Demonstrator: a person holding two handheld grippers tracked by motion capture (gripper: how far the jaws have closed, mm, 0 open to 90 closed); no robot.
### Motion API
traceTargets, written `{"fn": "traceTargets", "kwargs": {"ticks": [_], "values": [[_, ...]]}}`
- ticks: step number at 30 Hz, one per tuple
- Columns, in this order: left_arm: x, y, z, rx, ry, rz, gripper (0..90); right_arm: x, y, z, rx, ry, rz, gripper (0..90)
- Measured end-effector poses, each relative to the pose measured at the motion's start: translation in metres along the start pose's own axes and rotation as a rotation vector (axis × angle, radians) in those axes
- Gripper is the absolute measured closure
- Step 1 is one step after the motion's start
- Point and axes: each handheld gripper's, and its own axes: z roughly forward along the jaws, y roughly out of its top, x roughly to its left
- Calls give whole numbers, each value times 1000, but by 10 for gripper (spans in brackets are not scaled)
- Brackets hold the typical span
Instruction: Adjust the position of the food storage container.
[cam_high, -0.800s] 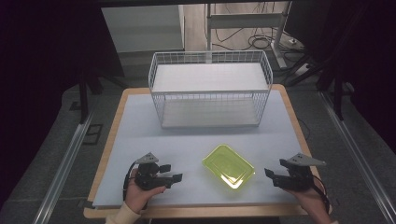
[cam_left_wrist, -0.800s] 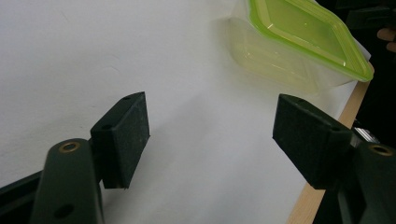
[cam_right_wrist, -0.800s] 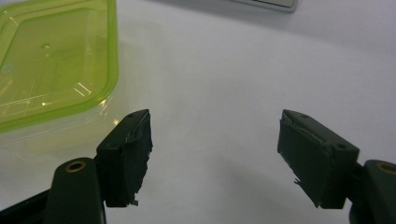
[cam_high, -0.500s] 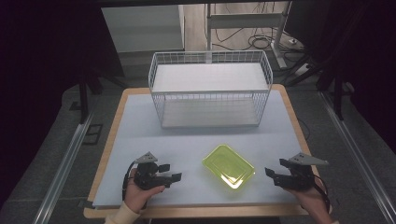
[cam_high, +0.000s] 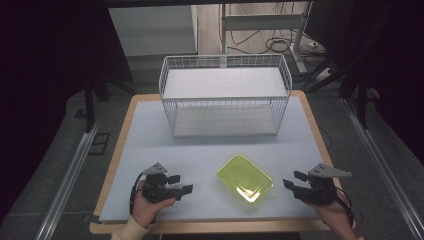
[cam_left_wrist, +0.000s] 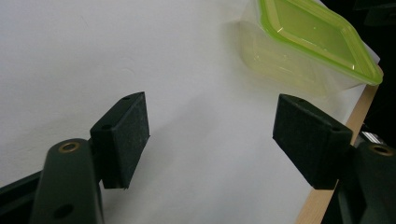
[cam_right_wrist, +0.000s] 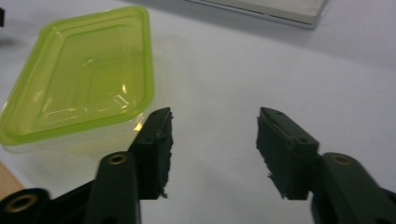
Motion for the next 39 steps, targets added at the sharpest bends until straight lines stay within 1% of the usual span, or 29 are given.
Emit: {"fn": "traceTargets", "kwargs": {"ticks": [1, 2, 3, 4, 6, 7, 8, 9, 11, 12, 13, 14, 15, 16, 17, 18, 19, 20, 21, 22, 24, 25, 26, 28, 30, 33, 35, 37, 39], "values": [[0, 0, 0, 0, 0, 0, 262, 0, 0, 0, 0, 0, 0, 501], [0, 0, -1, -3, 2, -1, 262, 3, 1, 0, 3, 17, -9, 605], [0, 0, -1, -3, 2, -1, 262, 3, 1, 0, 3, 17, -9, 605], [1, 0, -1, -7, 4, -4, 262, 6, 3, -1, -6, 28, -17, 713], [1, 0, -2, -7, 5, -6, 262, 11, 6, -1, -17, 44, -29, 761], [1, 0, -2, -7, 5, -6, 262, 11, 6, -1, -17, 44, -29, 761], [1, 0, -1, -3, 4, -4, 262, 17, 9, 0, -31, 48, -43, 824], [1, 0, -1, -3, 4, -4, 260, 17, 9, 0, -31, 48, -43, 824], [-1, 0, -1, -1, 3, 2, 259, 23, 13, 0, -50, 65, -46, 886], [-1, 0, 0, -1, 5, -2, 258, 29, 18, -1, -67, 90, -44, 897], [-1, 0, 0, -2, 5, -5, 258, 33, 20, -1, -75, 103, -48, 897], [-1, 0, 0, -2, 5, -5, 258, 33, 20, -1, -75, 103, -48, 897], [-1, 0, 0, -2, 5, -6, 258, 38, 22, -1, -78, 117, -51, 897], [-1, 0, 0, -2, 5, -6, 257, 48, 24, 2, -73, 173, -56, 897], [-1, 0, 0, -3, 6, -6, 257, 48, 24, 2, -73, 173, -56, 897], [-1, 0, 0, -1, 6, -6, 257, 58, 24, 6, -57, 225, -51, 897], [-1, 0, 0, -1, 6, -6, 257, 58, 24, 6, -57, 225, -51, 897], [-2, 0, 1, 0, 3, -2, 257, 68, 24, 12, -34, 250, -70, 897], [-2, 0, 1, 0, 3, -2, 256, 68, 24, 12, -34, 250, -70, 897], [-3, 0, 1, 2, 2, -1, 255, 78, 25, 16, -17, 272, -90, 897], [-2, 0, 1, 4, 0, -4, 255, 89, 26, 20, -1, 292, -112, 897], [-2, 0, 1, 4, 0, -4, 255, 89, 26, 20, -1, 292, -112, 897], [-2, 0, 1, 4, -9, -8, 255, 99, 26, 23, 16, 310, -141, 897], [-3, 0, 2, 7, 5, 2, 254, 109, 26, 28, 35, 317, -169, 897], [-3, -1, 2, 8, -1, 2, 253, 116, 25, 33, 58, 337, -190, 897], [-3, 0, 2, 7, -1, 6, 252, 123, 22, 40, 89, 335, -221, 897], [-3, 0, 1, 7, -3, 2, 252, 126, 20, 44, 108, 329, -238, 897], [-2, 0, 1, 7, -9, -3, 252, 128, 19, 46, 117, 327, -242, 897], [-2, 0, 1, 6, -12, -5, 252, 131, 16, 49, 138, 313, -263, 897]]}}
